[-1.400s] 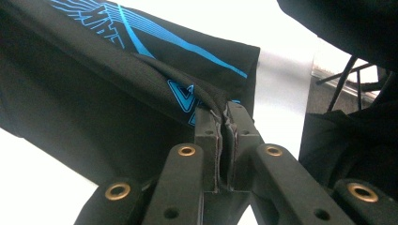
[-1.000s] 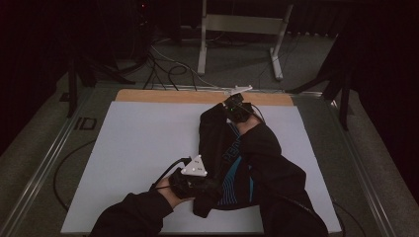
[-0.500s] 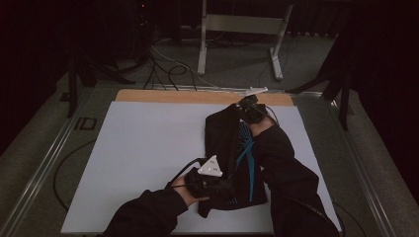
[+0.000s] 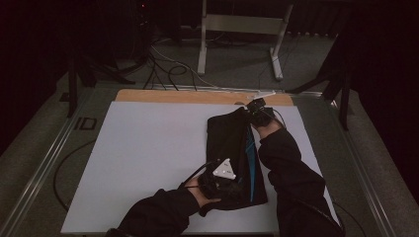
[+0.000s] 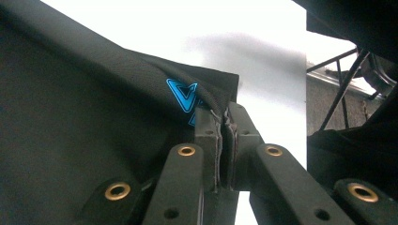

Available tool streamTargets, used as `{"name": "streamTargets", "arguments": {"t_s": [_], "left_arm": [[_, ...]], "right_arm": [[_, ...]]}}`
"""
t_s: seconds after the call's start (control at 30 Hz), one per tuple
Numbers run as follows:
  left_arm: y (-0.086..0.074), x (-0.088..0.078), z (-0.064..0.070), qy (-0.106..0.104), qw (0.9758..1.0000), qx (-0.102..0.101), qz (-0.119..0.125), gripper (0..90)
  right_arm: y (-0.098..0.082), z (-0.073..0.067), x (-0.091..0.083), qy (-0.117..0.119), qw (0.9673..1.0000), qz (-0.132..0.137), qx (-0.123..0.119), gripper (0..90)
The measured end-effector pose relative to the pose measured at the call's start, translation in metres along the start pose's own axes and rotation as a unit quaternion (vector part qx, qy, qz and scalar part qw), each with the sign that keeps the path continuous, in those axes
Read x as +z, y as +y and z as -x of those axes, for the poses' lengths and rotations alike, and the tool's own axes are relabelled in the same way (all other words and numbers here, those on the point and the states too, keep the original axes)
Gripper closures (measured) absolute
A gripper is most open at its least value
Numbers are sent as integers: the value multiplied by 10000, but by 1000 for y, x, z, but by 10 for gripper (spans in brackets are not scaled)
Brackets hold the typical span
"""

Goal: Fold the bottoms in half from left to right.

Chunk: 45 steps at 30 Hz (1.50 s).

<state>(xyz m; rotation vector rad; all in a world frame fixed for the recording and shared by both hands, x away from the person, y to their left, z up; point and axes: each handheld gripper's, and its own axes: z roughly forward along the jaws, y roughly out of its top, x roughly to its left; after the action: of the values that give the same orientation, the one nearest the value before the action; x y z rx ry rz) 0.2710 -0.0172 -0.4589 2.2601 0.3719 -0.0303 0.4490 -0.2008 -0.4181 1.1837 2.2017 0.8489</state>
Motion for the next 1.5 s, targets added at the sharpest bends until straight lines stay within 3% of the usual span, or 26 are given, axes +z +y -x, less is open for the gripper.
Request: {"name": "streamTargets", "arguments": {"t_s": [0.7,0.87,1.2,1.5], "left_arm": [[1,38,-3,-109,9995,-215,-204,850],[4,45,-4,-156,9992,-233,-292,849],[9,53,-3,-226,9990,-305,-242,848],[14,62,-3,-316,9982,-383,-331,836]], "right_arm": [[-23,10,24,-161,9996,-202,-87,890],[-25,11,27,-177,9996,-221,-17,890],[-27,18,28,-275,9992,-273,28,890],[-31,20,37,-181,9986,-489,28,886]]}}
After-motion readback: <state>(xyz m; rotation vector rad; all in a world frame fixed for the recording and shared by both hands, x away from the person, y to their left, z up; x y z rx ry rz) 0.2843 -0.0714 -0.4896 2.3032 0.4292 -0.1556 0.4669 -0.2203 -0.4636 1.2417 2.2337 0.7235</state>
